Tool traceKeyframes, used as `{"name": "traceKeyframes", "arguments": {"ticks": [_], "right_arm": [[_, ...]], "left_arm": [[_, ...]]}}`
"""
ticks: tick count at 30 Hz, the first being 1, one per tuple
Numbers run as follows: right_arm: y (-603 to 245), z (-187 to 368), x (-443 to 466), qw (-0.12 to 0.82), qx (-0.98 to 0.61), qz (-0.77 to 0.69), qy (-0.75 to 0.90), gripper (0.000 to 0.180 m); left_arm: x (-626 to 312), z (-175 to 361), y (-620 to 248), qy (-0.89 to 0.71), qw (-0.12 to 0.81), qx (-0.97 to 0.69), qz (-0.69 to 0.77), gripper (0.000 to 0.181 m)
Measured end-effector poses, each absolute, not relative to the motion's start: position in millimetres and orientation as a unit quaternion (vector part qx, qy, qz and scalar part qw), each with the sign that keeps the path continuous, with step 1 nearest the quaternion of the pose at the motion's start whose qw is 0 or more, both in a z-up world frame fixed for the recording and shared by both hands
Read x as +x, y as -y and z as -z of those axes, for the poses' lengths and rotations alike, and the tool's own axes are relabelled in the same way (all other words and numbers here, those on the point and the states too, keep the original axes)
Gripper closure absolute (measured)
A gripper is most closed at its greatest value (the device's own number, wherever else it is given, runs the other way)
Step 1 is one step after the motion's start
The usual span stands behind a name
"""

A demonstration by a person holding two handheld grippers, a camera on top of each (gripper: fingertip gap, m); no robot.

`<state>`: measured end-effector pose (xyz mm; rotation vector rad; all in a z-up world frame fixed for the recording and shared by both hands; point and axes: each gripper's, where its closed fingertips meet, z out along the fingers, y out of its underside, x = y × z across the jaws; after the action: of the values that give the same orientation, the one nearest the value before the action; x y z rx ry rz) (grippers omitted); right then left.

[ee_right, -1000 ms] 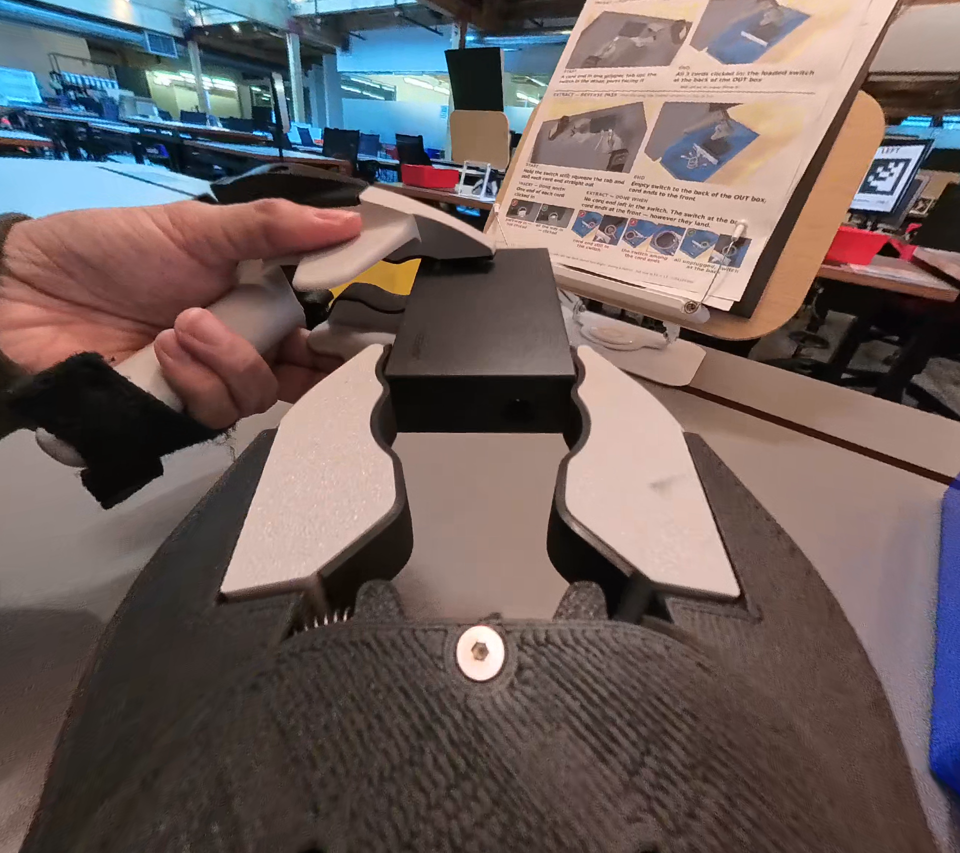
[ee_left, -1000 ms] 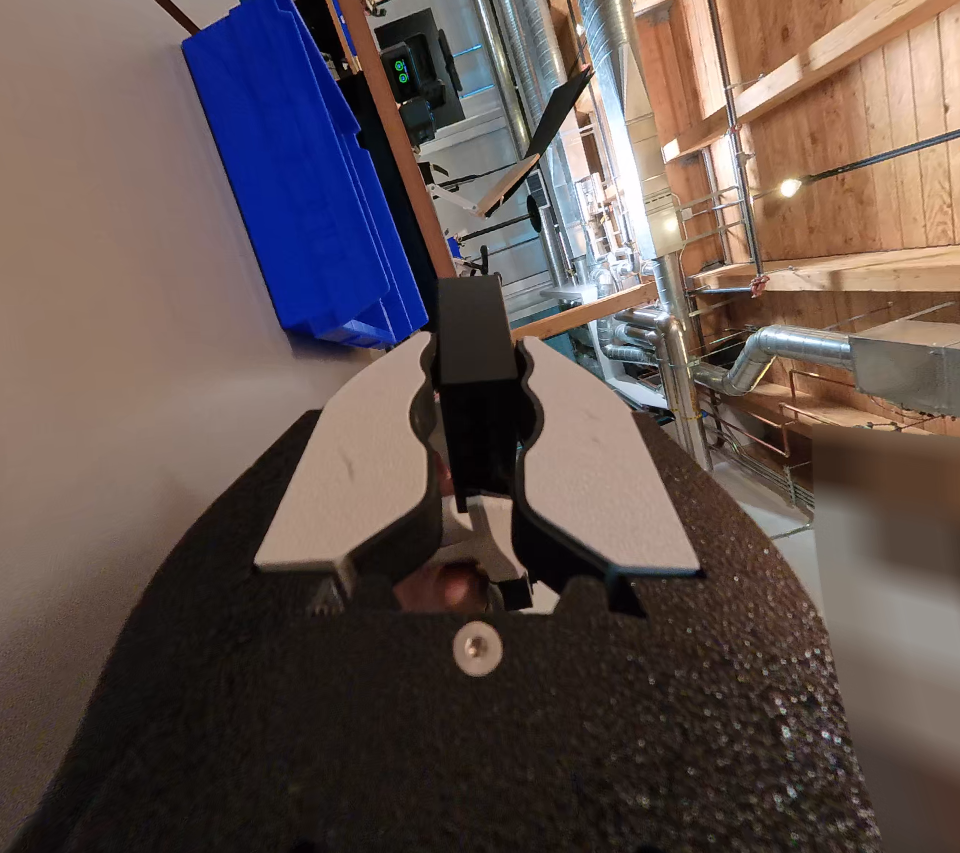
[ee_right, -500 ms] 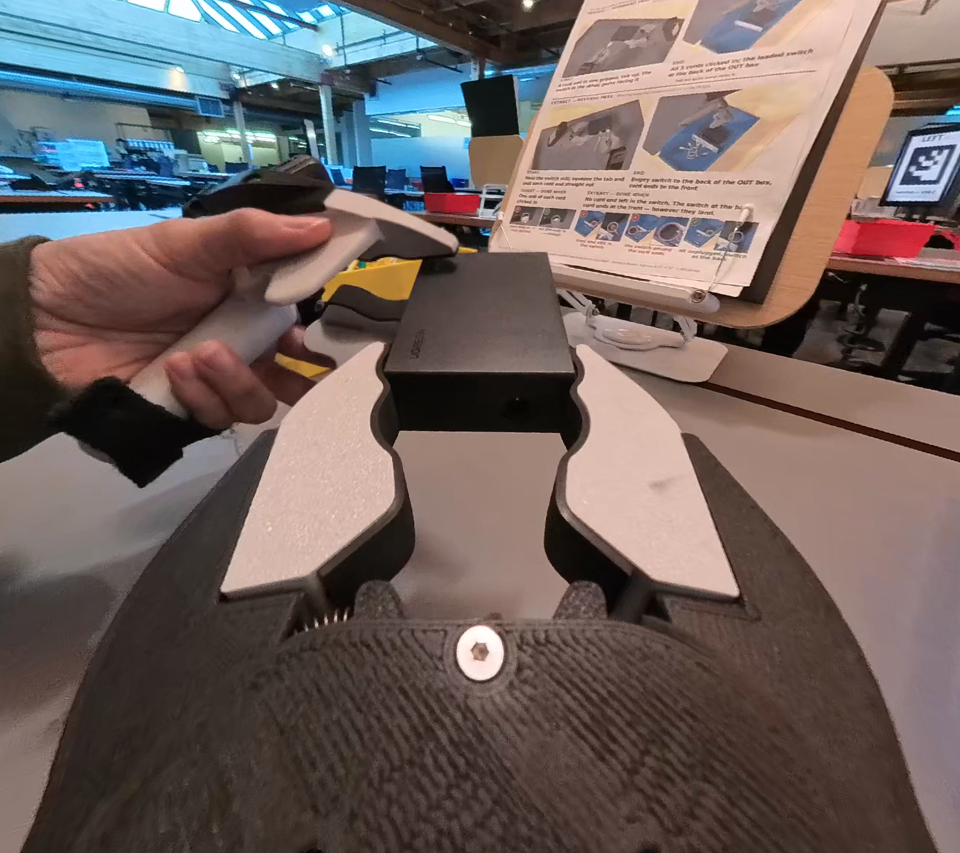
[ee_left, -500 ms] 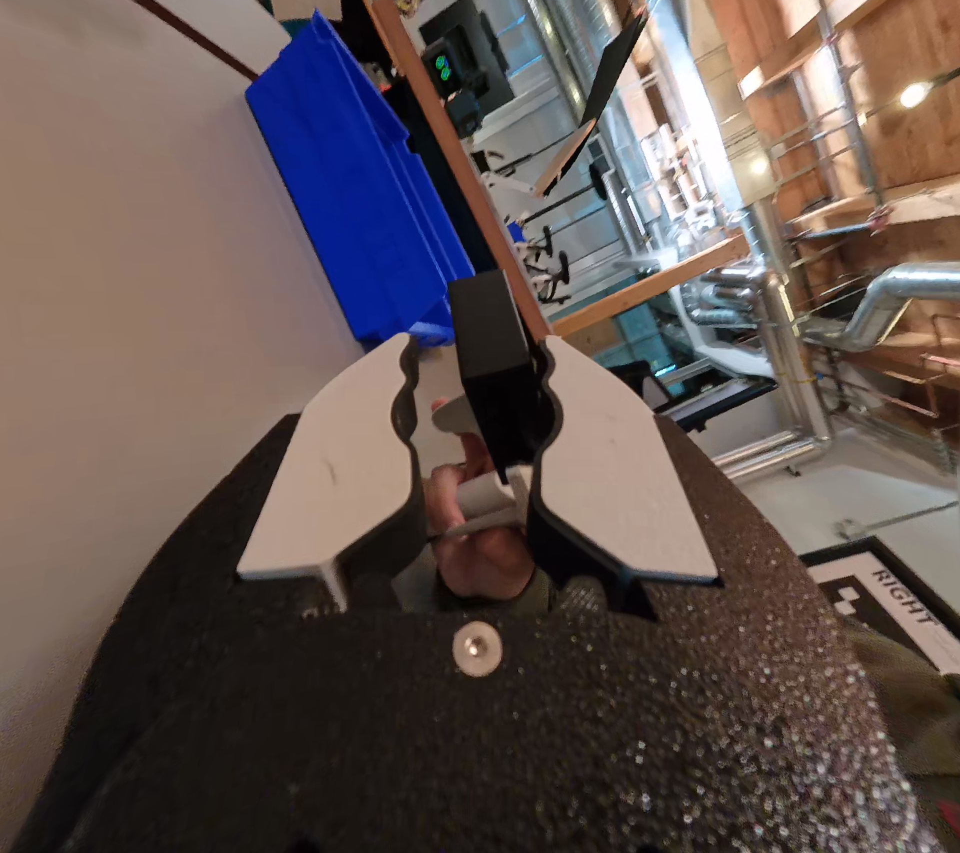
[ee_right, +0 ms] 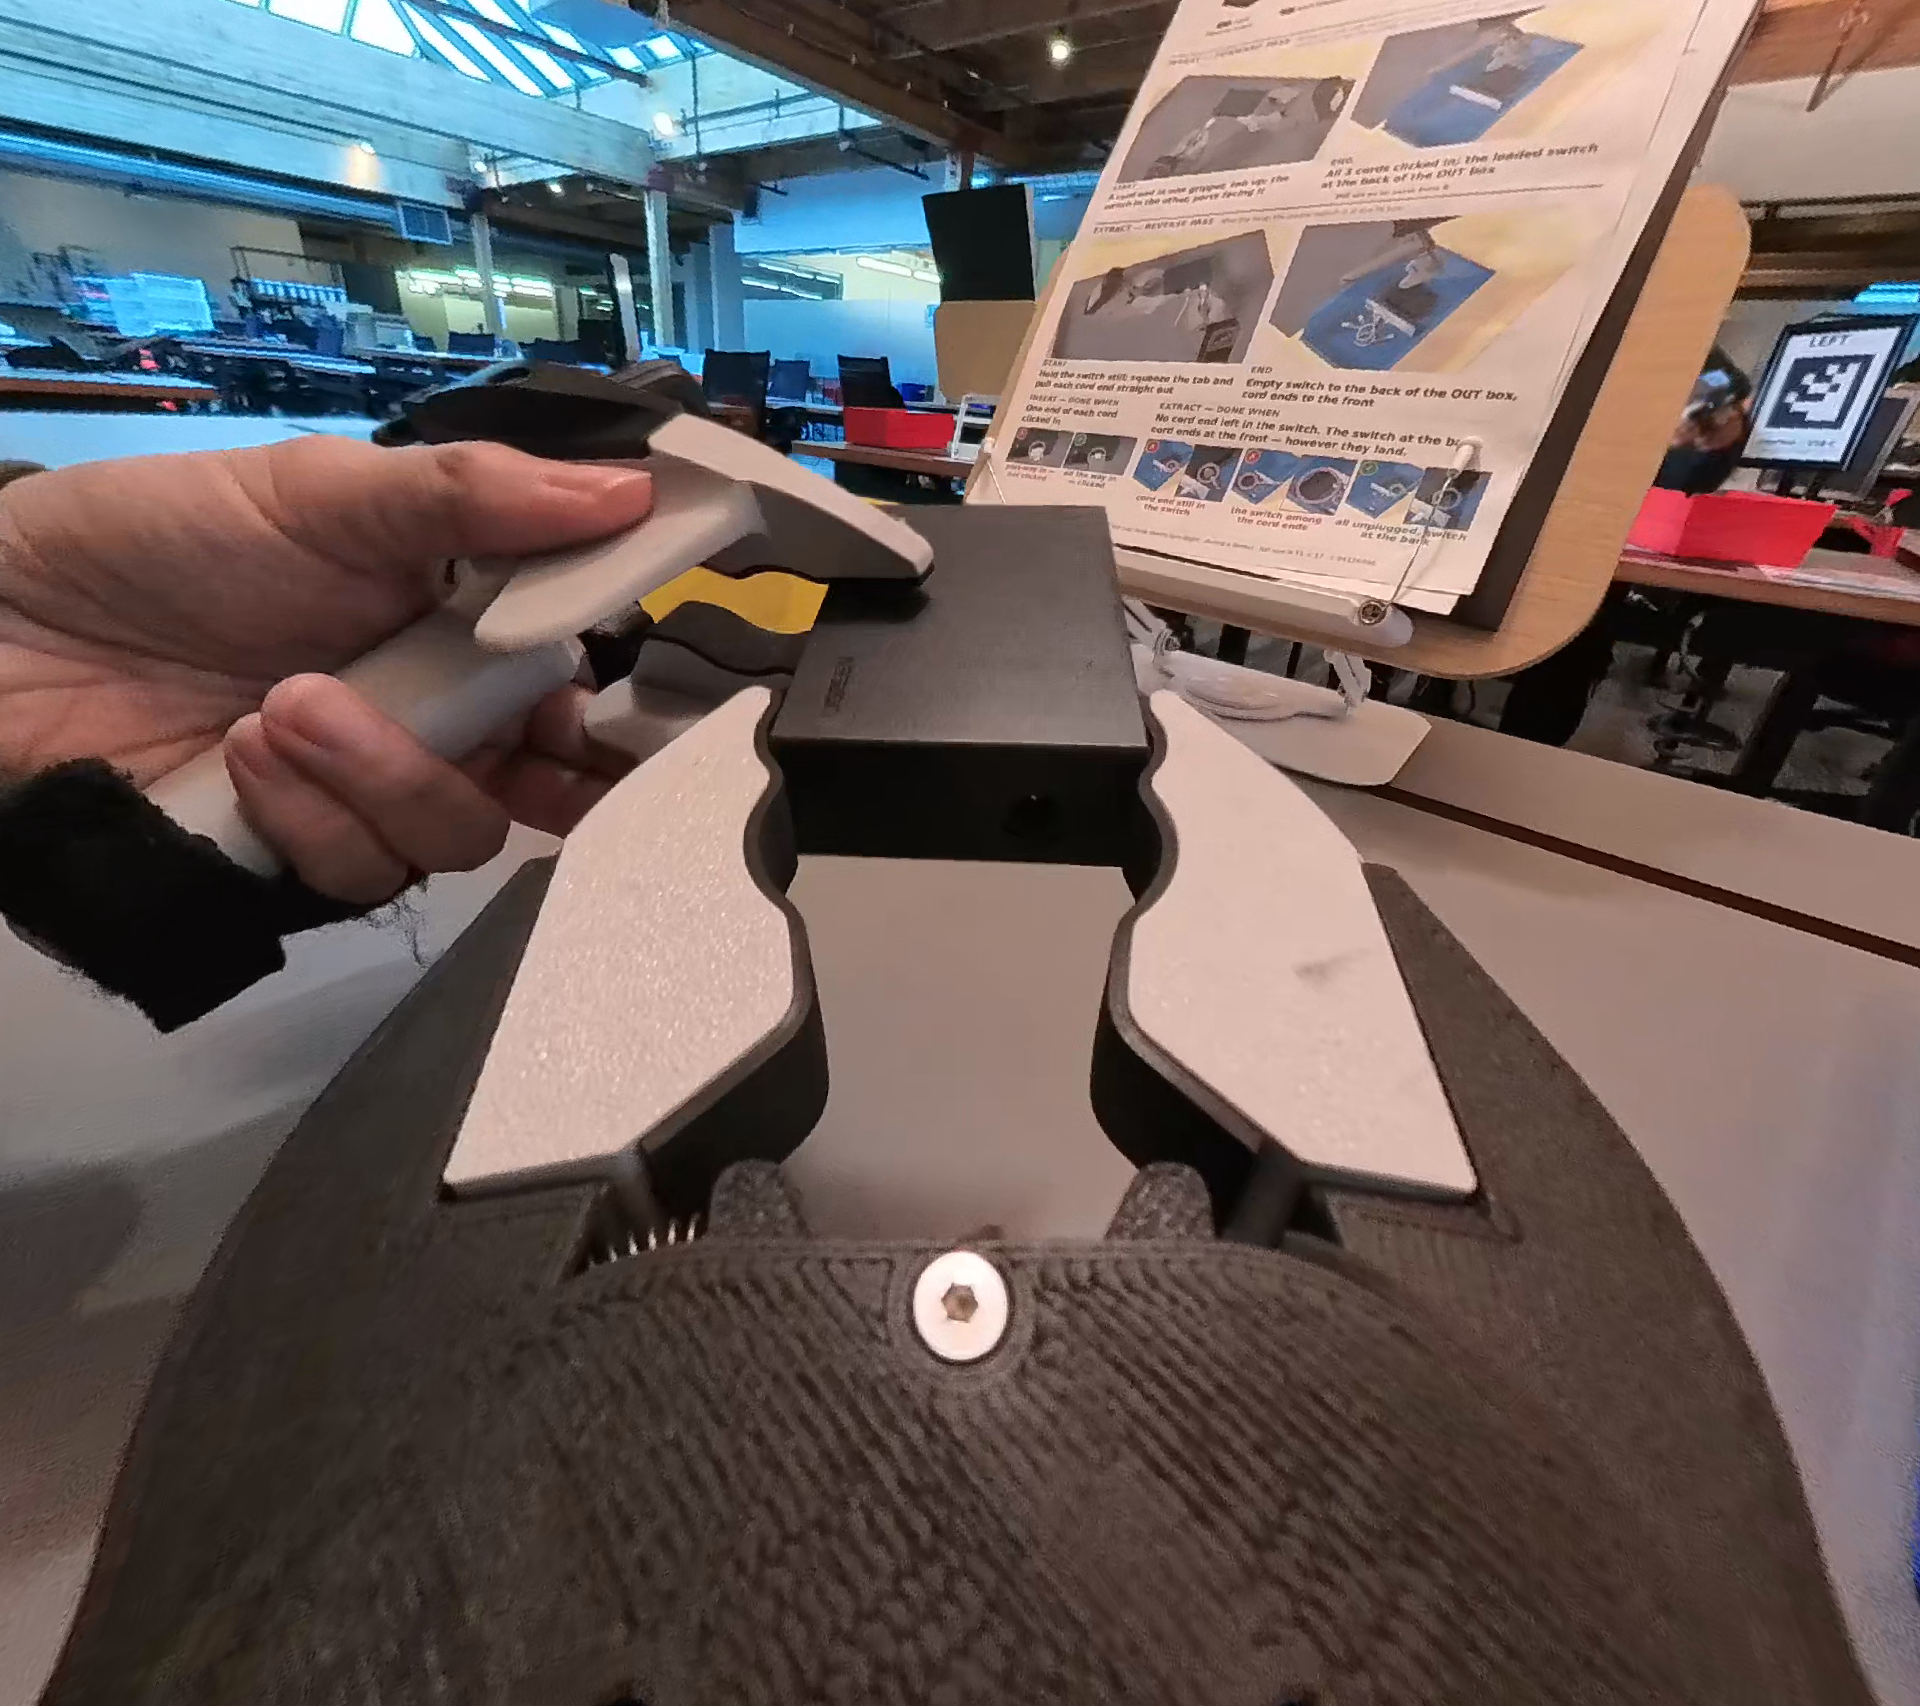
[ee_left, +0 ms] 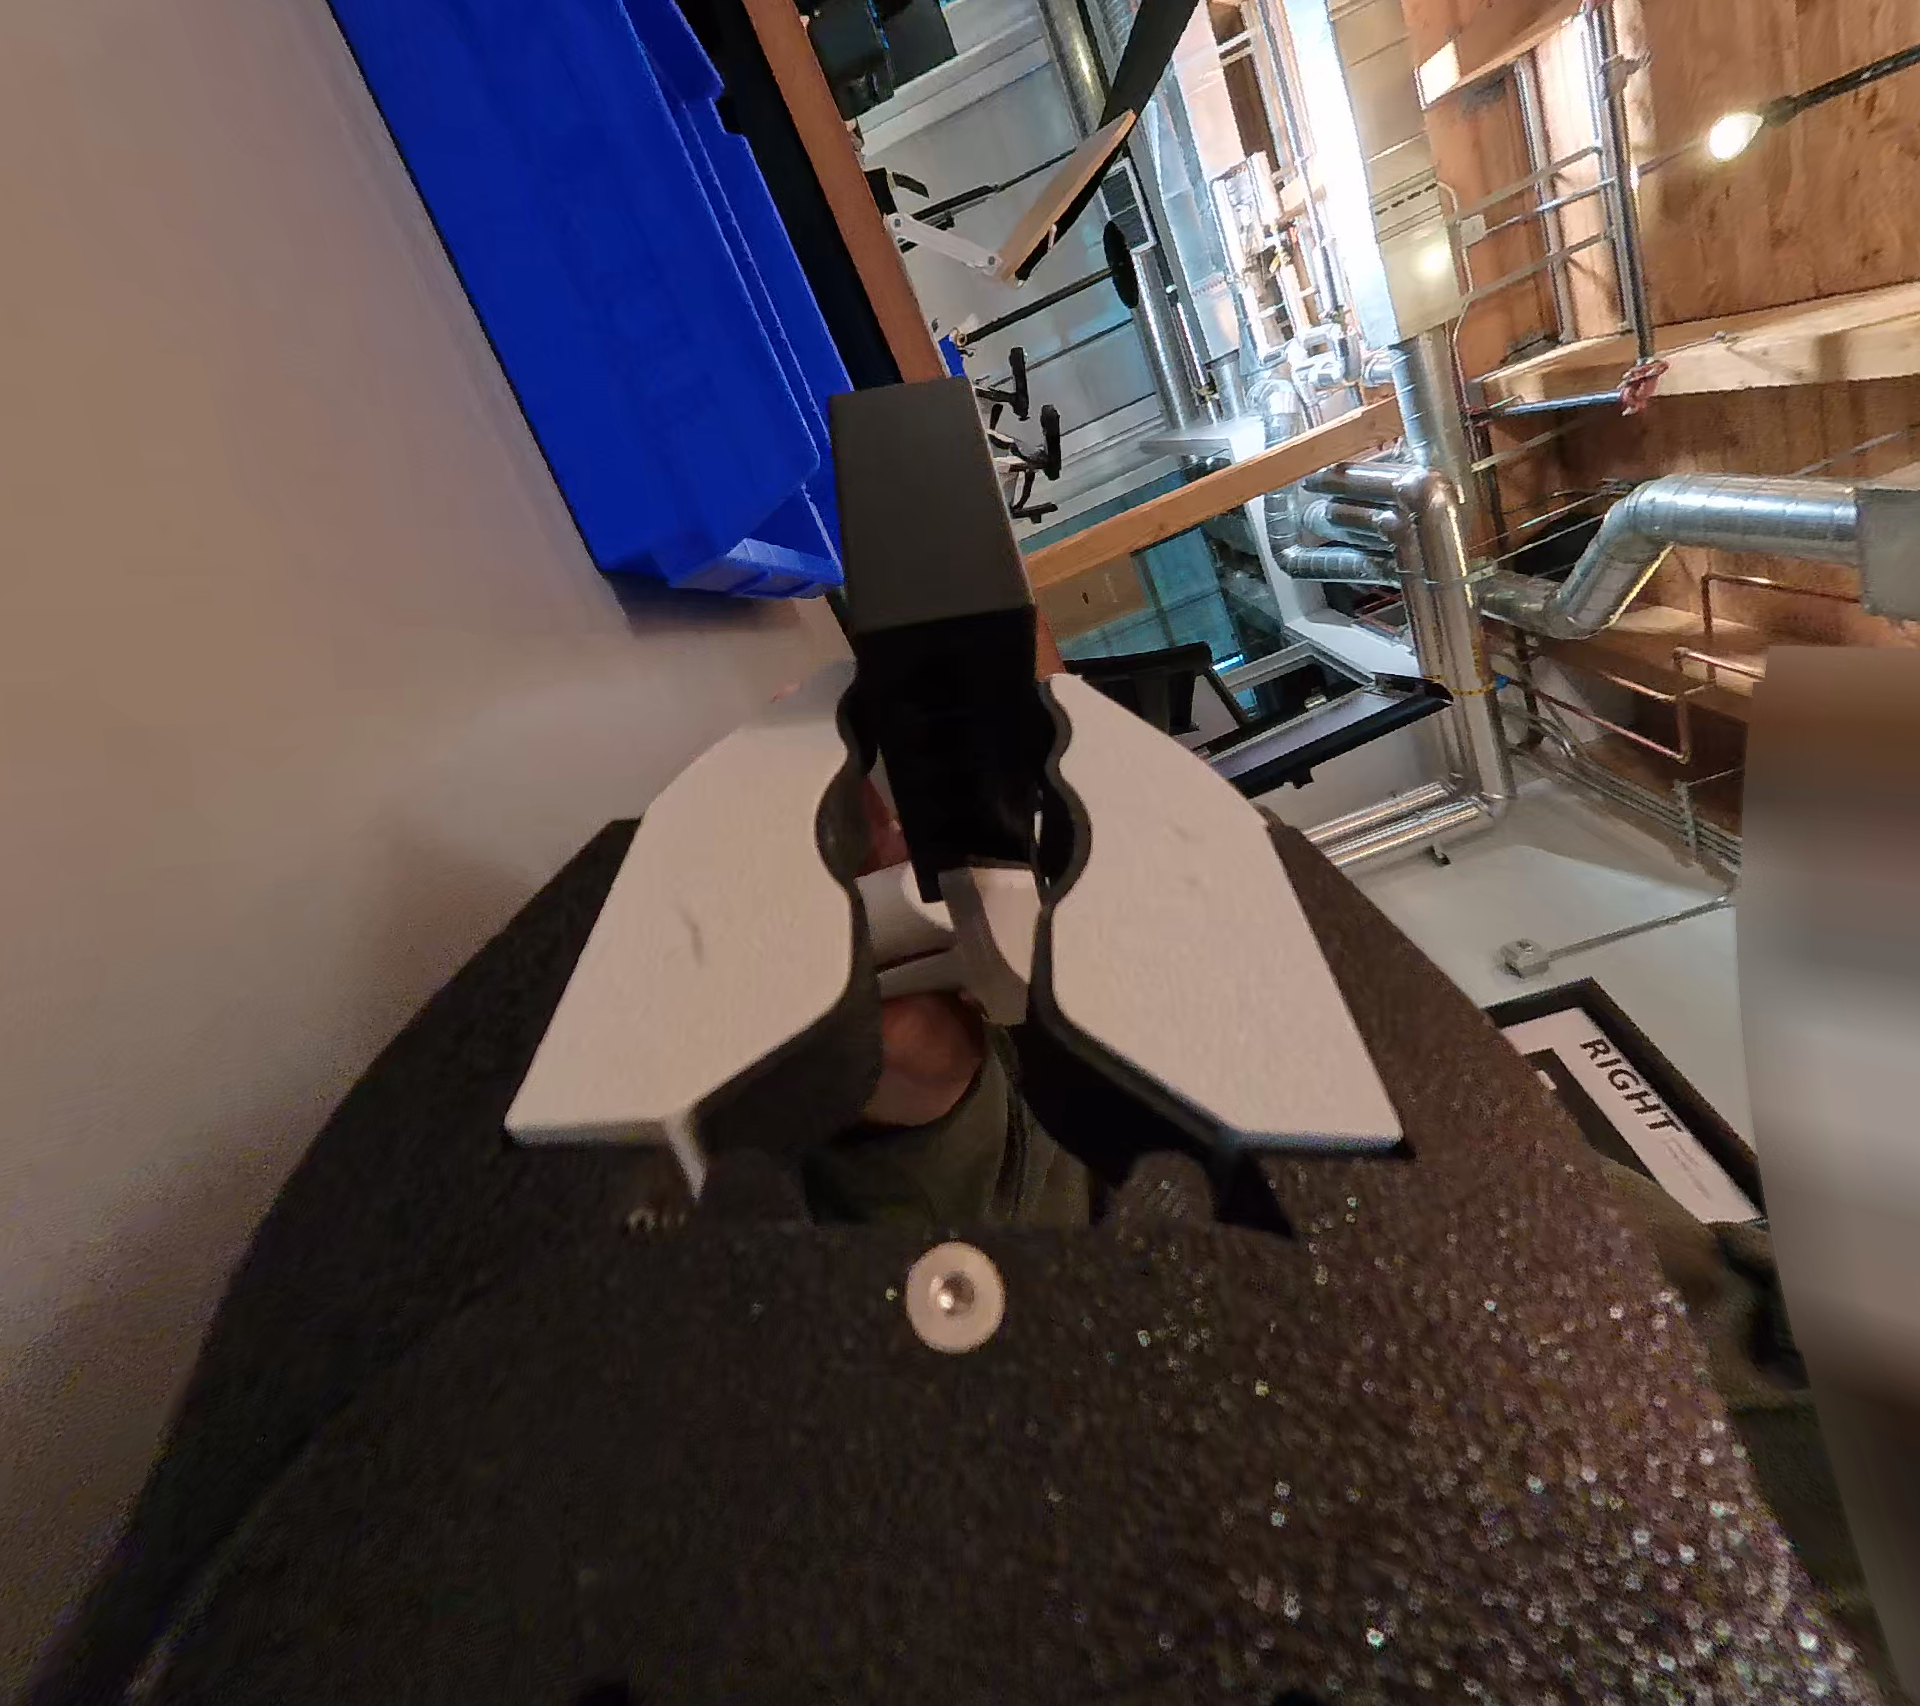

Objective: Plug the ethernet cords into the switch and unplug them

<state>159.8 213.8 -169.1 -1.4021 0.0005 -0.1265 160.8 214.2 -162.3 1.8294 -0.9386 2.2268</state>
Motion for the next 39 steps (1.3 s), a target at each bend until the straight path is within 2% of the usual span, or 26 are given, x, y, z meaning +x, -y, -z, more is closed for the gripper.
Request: {"name": "traceKeyframes", "arguments": {"ticks": [5, 26, 29, 32, 37, 39], "right_arm": [[-212, 164, 159, 0.774, -0.627, 0.088, 0.001, 0.118], [-212, 165, 161, 0.773, -0.633, 0.048, -0.019, 0.118], [-211, 166, 162, 0.778, -0.628, 0.017, -0.031, 0.118], [-212, 167, 161, 0.774, -0.633, 0.011, -0.028, 0.118], [-210, 167, 166, 0.773, -0.634, 0.019, -0.025, 0.118], [-212, 167, 163, 0.771, -0.636, 0.026, -0.017, 0.118]], "left_arm": [[160, 159, -220, 0.294, 0.057, 0.61, -0.734, 0.154], [162, 159, -221, 0.301, 0.033, 0.611, -0.732, 0.152], [163, 159, -223, 0.309, 0.013, 0.607, -0.732, 0.148], [162, 160, -226, 0.315, 0.006, 0.613, -0.725, 0.132], [152, 158, -239, 0.357, -0.084, 0.62, -0.694, 0.131], [151, 162, -239, 0.373, -0.088, 0.628, -0.678, 0.132]]}}
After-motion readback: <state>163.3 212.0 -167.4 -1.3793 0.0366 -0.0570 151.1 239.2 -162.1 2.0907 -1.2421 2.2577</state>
